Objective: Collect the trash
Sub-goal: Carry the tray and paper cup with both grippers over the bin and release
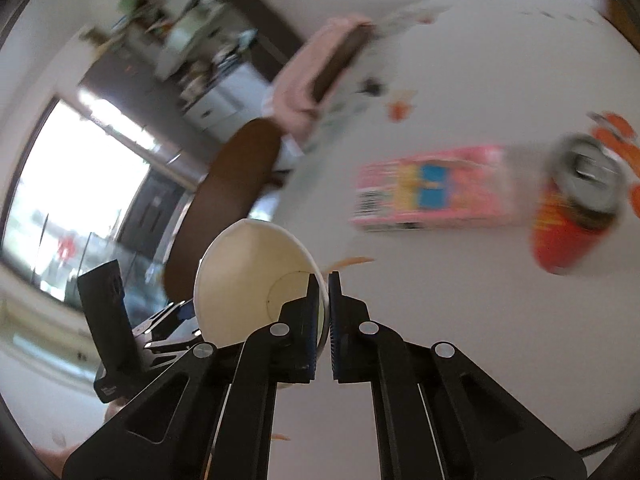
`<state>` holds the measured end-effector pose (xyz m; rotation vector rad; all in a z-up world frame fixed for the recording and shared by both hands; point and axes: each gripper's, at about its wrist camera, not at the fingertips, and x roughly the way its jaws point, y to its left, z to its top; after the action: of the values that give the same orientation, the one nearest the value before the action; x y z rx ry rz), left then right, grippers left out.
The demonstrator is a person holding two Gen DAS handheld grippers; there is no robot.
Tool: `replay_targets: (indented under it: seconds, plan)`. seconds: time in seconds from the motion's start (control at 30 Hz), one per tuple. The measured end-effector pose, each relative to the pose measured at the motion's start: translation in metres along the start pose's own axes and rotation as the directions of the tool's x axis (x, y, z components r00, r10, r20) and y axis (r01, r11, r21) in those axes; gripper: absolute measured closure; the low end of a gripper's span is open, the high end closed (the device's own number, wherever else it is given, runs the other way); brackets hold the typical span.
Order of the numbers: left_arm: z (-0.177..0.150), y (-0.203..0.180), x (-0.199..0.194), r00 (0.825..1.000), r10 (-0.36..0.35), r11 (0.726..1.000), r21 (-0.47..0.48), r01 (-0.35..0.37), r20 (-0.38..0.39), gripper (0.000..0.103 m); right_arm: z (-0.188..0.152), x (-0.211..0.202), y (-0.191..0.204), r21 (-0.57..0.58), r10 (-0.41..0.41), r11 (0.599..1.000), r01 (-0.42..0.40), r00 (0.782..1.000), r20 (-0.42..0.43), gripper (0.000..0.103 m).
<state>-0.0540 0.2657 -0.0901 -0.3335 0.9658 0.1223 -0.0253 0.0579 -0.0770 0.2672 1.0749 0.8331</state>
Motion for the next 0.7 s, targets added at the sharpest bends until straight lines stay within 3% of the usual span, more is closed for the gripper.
replay_targets:
  seconds: [0.2, 0.37, 0.43, 0.6, 0.7]
  plan:
    - [-0.061, 0.102, -0.064, 0.992, 0.125, 0.98, -0.163, -0.119, 0.026, 0.02, -0.028, 0.074, 0.106, -0.14, 0.09, 0.984, -0.109, 0.987, -0.132, 0.097]
    - [-0.148, 0.205, -0.104, 0.973, 0.228, 0.917, -0.329, -0.227, -0.036, 0.02, -0.082, 0.153, 0.197, -0.216, 0.119, 0.959, -0.185, 0.951, -0.287, 0.097]
    - [-0.184, 0.241, -0.111, 0.964, 0.254, 0.889, -0.374, -0.263, -0.074, 0.02, -0.117, 0.189, 0.237, -0.238, 0.113, 0.948, -0.209, 0.926, -0.361, 0.097]
    - [-0.272, 0.322, -0.1, 0.953, 0.241, 0.836, -0.46, -0.3, -0.183, 0.02, -0.209, 0.277, 0.307, -0.292, 0.055, 0.929, -0.227, 0.865, -0.499, 0.097]
    - [-0.311, 0.359, -0.068, 0.938, 0.228, 0.825, -0.46, -0.329, -0.261, 0.02, -0.264, 0.34, 0.321, -0.281, -0.016, 0.945, -0.165, 0.838, -0.546, 0.097]
